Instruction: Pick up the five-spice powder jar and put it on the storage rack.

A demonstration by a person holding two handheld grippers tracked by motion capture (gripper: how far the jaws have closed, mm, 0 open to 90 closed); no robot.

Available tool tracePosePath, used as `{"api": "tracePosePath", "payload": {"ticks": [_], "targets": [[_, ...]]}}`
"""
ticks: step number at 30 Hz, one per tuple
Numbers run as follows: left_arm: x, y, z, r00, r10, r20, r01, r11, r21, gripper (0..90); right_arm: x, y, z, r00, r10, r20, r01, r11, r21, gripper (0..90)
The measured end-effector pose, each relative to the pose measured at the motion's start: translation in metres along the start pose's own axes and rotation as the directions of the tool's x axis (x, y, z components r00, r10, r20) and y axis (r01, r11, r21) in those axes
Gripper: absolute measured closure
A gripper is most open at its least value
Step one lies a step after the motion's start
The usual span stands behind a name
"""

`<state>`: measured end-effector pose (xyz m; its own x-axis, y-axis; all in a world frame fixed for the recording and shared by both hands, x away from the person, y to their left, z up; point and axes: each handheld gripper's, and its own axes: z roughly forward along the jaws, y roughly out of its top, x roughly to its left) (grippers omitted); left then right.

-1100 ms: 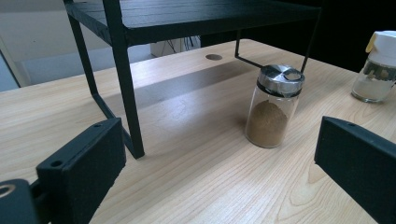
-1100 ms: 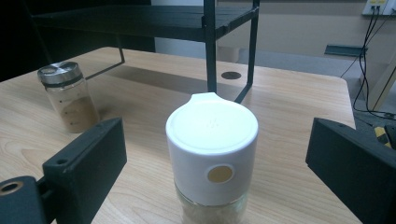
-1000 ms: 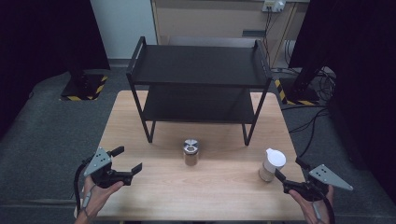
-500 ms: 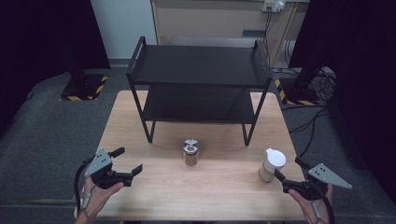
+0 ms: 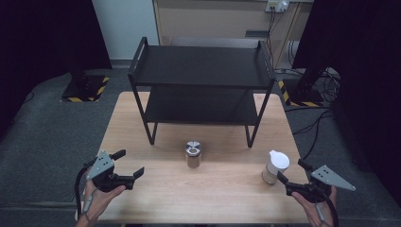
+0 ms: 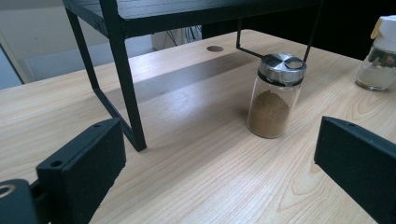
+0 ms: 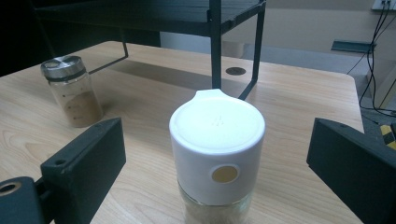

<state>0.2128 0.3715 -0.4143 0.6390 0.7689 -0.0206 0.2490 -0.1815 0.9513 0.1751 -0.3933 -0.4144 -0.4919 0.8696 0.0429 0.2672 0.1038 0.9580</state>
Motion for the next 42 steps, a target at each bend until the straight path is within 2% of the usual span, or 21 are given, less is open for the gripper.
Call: {"api": "tracePosePath", "payload": {"ticks": [13,21,25,29,32,37,42], "targets": [[-0.001,0.000,-0.003,1.0000,-0.007,-0.006,0.007,1.0000,0.005,1.1,0.001,0.011,-0.004,0.9998,-0.019,-0.003,0.019,0.999,0.031,4.2],[-0.006,0.008,-0.003,0.9998,0.018,-0.004,-0.017,0.9995,0.025,1.1,0.003,0.016,-0.013,1.0000,-0.004,-0.006,0.004,0.998,0.066,3.8],[-0.010,0.015,-0.003,0.9996,0.027,0.010,-0.027,0.9992,0.030,1.4,0.002,0.015,-0.014,1.0000,-0.002,-0.003,0.002,0.998,0.062,3.6],[-0.016,0.023,-0.007,0.9975,0.070,0.000,-0.070,0.9960,0.056,1.5,0.003,0.013,-0.011,1.0000,-0.003,-0.004,0.003,0.998,0.063,3.5],[-0.018,0.029,-0.011,0.9971,0.076,0.000,-0.076,0.9957,0.052,1.5,0.004,0.012,-0.011,1.0000,0.005,0.000,-0.005,0.998,0.066,2.8],[-0.020,0.047,-0.011,0.9949,0.095,0.034,-0.098,0.9917,0.084,1.4,0.008,0.012,-0.011,1.0000,-0.004,0.006,0.004,0.998,0.066,3.0],[-0.017,0.063,-0.006,0.9941,0.085,0.068,-0.090,0.9933,0.072,1.4,0.010,0.010,-0.012,0.9999,0.002,0.011,-0.003,0.998,0.067,3.1]]}}
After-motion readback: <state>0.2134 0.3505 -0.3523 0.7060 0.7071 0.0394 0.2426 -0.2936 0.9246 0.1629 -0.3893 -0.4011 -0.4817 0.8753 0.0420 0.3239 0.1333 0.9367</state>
